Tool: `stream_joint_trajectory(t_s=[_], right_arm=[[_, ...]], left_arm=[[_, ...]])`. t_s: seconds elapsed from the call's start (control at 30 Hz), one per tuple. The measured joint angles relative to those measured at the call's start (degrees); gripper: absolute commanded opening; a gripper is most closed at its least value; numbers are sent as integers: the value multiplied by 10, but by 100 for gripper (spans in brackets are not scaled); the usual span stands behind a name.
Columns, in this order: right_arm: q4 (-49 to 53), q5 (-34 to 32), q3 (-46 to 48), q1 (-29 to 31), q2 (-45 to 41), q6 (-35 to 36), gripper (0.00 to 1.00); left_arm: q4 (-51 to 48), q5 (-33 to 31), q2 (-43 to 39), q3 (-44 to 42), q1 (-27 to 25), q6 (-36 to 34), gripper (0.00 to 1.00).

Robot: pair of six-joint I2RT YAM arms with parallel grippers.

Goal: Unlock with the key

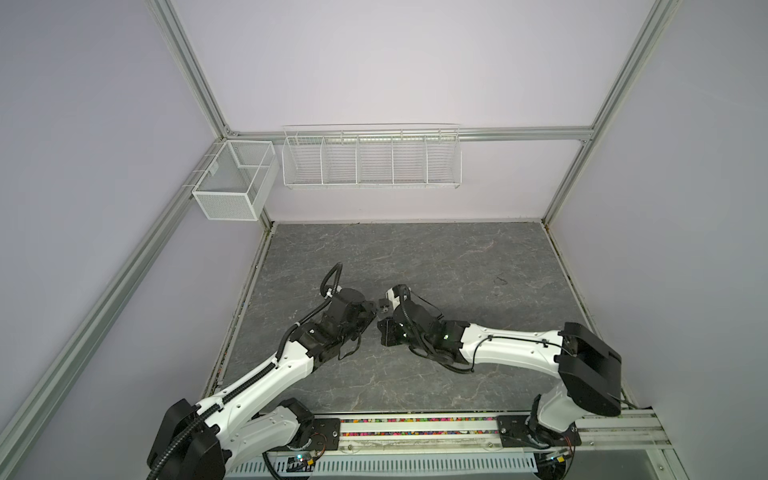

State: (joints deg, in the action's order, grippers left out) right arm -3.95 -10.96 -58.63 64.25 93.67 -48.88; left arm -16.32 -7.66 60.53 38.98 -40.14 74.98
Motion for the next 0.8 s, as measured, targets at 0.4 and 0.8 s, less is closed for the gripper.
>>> stream_joint_trajectory(t_s=[0.4,0.8], right_arm=[[18,-16,-12,0,0,0,6],[25,-17,-18,0,3,0,6]], left_arm=[[10,0,0,-12,0,5,0],[22,4,-2,-12,0,11,0]])
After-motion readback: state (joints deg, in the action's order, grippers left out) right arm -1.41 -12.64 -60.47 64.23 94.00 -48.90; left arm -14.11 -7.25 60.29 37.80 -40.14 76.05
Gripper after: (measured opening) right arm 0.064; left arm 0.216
